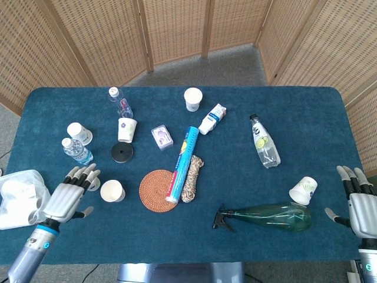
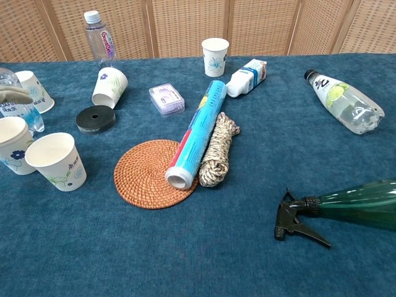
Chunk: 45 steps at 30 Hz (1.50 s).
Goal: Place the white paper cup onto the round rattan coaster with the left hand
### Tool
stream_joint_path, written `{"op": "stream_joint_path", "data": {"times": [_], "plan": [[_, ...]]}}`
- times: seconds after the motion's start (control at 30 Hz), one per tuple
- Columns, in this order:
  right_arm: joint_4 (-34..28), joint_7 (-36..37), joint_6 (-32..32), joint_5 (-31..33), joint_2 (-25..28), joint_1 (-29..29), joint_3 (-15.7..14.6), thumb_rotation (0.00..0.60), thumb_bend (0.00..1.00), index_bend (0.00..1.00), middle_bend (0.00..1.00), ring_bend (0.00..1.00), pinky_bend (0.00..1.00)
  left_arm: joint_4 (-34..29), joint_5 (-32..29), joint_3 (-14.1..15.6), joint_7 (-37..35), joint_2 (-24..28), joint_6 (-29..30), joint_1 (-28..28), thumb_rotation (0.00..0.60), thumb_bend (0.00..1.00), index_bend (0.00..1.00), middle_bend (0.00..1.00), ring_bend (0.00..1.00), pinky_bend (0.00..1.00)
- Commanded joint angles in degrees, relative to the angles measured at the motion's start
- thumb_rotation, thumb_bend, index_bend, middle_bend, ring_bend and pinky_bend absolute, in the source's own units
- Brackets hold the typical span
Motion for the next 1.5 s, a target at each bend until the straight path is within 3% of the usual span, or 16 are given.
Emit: {"op": "stream_joint_path", "data": {"times": [0.03,0.33,0.43,0.5,0.63,0.8,1.1,1.5], "plan": [[0.0,0.2,0.1,0.1,0.1,0.0,0.1,0.6,0.0,0.0,0.0,0.0,0.23,0.7,-3.4,-1.3,2.1,-2.2,-2.3,-2.2,0.6,0.28,0.0,0.0,0.0,0.0],[-0.1,1.0,0.3,0.2,0.5,-0.1,0.3,0.6,0.0,0.0,0.0,0.0,0.23,2.5,-8.0,-1.9,5.6,-6.3,-5.4,-6.2,0.6,0.28,0.0,0.0,0.0,0.01],[-0.1,1.4,0.2,0.3,0.6,-0.2,0.3,0.6,0.0,0.0,0.0,0.0,0.23,2.9,-8.2,-2.1,6.7,-7.8,-4.8,-7.0,0.6,0.28,0.02,0.0,0.0,0.09],[-0.2,1.6,0.2,0.3,0.7,-0.2,0.3,0.6,0.0,0.0,0.0,0.0,0.23,3.7,-7.7,-2.1,6.7,-8.8,-4.1,-7.4,0.6,0.28,0.1,0.08,0.04,0.2],[-0.4,1.7,0.1,0.2,0.9,-0.2,0.3,0.6,0.0,0.0,0.0,0.0,0.23,5.2,-6.7,-2.1,7.2,-10.7,-2.8,-8.1,0.6,0.29,0.33,0.34,0.28,0.38],[-0.5,2.0,0.3,0.3,1.1,-0.3,0.4,0.6,0.0,0.0,0.0,0.0,0.23,6.0,-7.6,-2.0,8.8,-12.2,-1.9,-8.7,0.6,0.29,0.38,0.47,0.4,0.43],[-0.6,2.3,0.3,0.4,1.3,-0.3,0.4,0.6,0.0,0.0,0.0,0.0,0.23,5.9,-6.4,-2.4,7.0,-13.1,0.6,-9.1,0.6,0.29,0.36,0.47,0.41,0.43],[-0.6,2.6,0.3,0.3,1.3,-0.3,0.4,0.6,0.0,0.0,0.0,0.0,0.23,4.3,-8.8,-6.2,9.4,-16.5,-1.2,-14.3,0.6,0.29,0.32,0.44,0.39,0.43]]}}
